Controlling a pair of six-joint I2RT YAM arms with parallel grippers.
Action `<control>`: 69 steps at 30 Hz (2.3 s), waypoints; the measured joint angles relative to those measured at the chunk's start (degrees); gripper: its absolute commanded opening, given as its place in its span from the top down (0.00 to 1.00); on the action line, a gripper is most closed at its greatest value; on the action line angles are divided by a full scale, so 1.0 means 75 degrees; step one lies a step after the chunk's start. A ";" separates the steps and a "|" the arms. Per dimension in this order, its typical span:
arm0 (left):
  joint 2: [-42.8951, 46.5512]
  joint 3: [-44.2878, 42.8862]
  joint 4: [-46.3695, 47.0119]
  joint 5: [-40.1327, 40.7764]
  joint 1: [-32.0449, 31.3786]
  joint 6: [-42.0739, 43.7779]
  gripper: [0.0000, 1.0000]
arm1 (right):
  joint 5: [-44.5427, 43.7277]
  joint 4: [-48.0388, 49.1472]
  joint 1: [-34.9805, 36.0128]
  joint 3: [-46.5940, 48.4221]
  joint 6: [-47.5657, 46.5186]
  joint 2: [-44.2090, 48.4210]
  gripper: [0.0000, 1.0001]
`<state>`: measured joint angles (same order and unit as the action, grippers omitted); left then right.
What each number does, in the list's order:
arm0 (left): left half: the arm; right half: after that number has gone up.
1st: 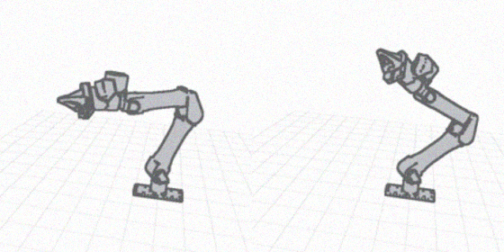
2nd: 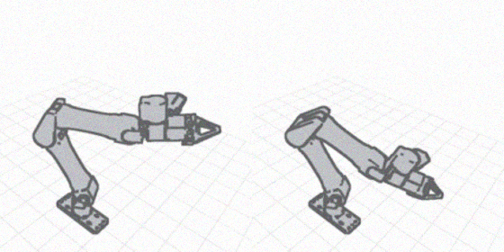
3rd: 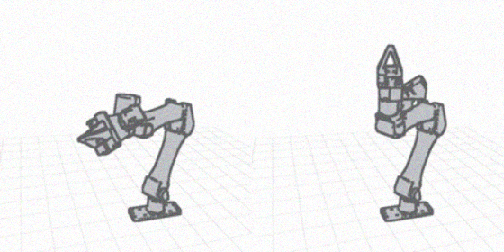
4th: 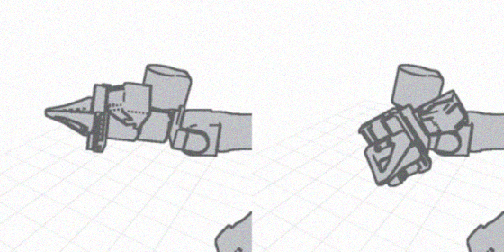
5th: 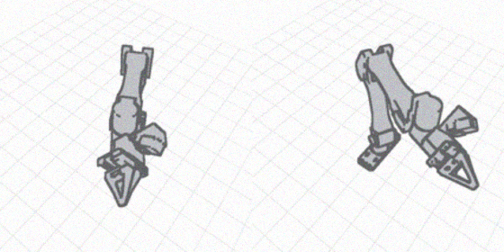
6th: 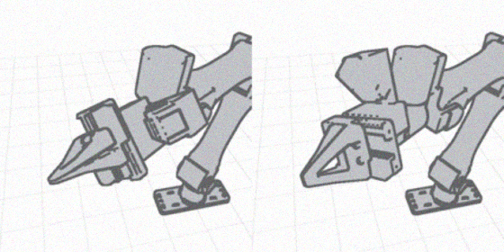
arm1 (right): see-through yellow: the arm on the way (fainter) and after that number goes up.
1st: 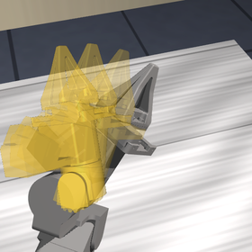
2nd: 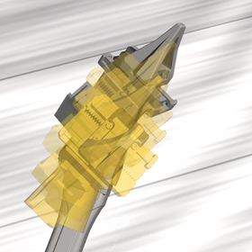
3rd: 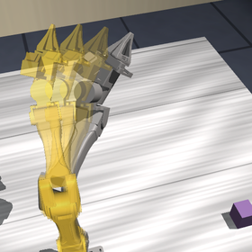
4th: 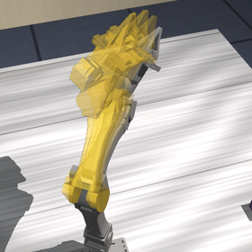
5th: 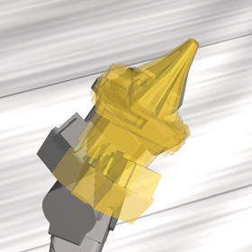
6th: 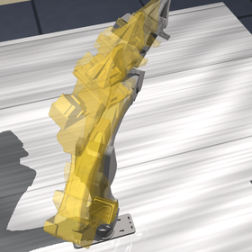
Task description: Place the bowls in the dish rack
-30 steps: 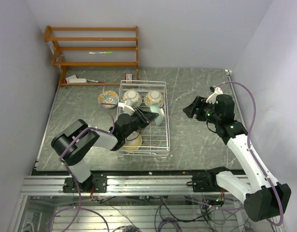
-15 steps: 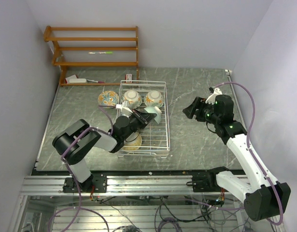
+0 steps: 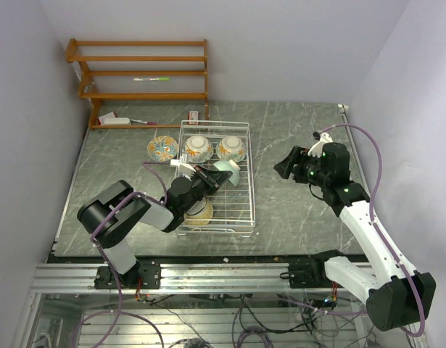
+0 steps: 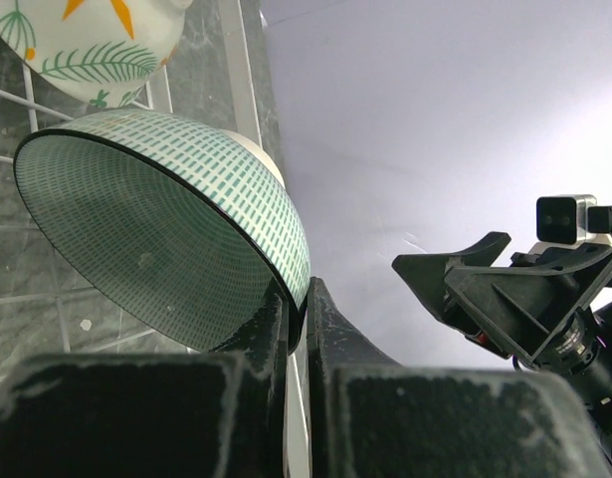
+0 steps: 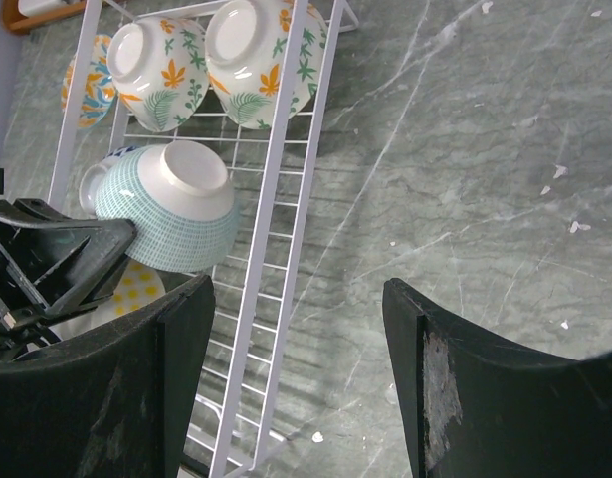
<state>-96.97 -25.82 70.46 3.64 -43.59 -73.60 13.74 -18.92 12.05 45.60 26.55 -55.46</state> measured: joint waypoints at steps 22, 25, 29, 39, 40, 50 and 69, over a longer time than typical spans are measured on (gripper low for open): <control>0.1448 -0.0213 -0.4118 -0.0140 -0.0090 0.0705 0.63 | 0.0172 0.0198 -0.0003 -0.0058 0.0003 -0.0128 0.31; 0.1638 -0.0216 -0.4485 -0.0131 -0.0090 0.0781 0.62 | 0.0172 0.0207 -0.0009 -0.0058 0.0003 -0.0128 0.31; 0.1941 -0.0265 -0.5228 -0.0093 -0.0099 0.1008 0.59 | 0.0189 0.0256 -0.0009 -0.0076 0.0006 -0.0128 0.31; 0.2273 -0.0944 -0.7265 0.0087 -0.0099 0.1734 0.58 | 0.0210 0.0332 -0.0009 -0.0172 0.0038 -0.0128 0.31; 0.2270 -0.0994 -0.7367 0.0087 -0.0099 0.1775 0.58 | 0.0216 0.0353 -0.0009 -0.0184 0.0041 -0.0128 0.31; 0.1938 -0.1818 -0.8754 0.0085 -0.0154 0.2393 0.59 | 0.0230 0.0408 -0.0015 -0.0233 0.0041 -0.0131 0.31; 0.0699 -0.3483 -0.9783 0.1084 -0.0093 0.3628 0.60 | 0.0265 0.0609 -0.0058 -0.0300 0.0058 -0.0224 0.31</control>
<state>-91.72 -51.94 -2.92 11.77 -44.29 -46.39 15.73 -14.35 11.62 43.35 26.98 -57.14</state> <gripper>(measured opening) 0.404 0.687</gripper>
